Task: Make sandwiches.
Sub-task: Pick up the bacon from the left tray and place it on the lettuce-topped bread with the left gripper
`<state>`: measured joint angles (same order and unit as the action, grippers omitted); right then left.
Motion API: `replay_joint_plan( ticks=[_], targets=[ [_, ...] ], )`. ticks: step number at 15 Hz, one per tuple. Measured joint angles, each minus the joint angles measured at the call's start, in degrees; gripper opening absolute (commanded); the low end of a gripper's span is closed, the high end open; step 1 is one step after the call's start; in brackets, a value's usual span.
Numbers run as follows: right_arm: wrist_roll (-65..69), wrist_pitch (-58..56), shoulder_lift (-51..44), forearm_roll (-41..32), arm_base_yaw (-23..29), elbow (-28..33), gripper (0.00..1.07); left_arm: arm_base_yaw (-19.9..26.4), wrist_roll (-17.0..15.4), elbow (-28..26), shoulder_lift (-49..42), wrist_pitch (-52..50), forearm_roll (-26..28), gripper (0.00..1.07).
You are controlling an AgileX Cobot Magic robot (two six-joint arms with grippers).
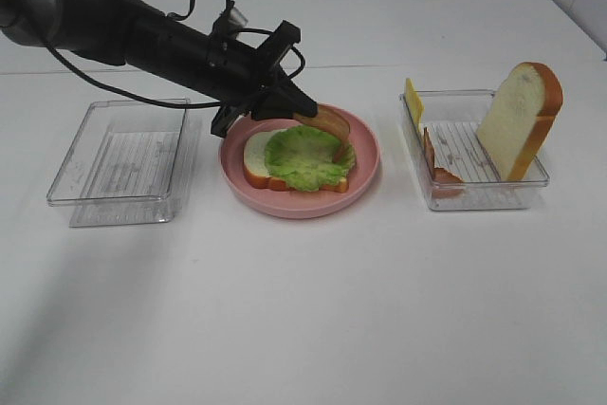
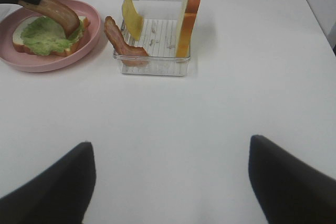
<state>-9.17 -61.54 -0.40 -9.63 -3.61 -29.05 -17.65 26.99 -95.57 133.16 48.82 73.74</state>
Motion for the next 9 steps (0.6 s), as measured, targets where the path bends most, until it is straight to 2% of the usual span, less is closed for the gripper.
replay_joint_plan(
  ticks=[5, 9],
  targets=[
    [0.0, 0.0, 0.0, 0.0, 0.0, 0.0, 0.76, 2.92, -0.11, -0.06, 0.0, 0.0, -1.26, 0.0],
    [0.0, 0.0, 0.0, 0.0, 0.0, 0.0, 0.76, 3.55, -0.23, -0.06, 0.0, 0.0, -3.84, 0.0]
  ],
)
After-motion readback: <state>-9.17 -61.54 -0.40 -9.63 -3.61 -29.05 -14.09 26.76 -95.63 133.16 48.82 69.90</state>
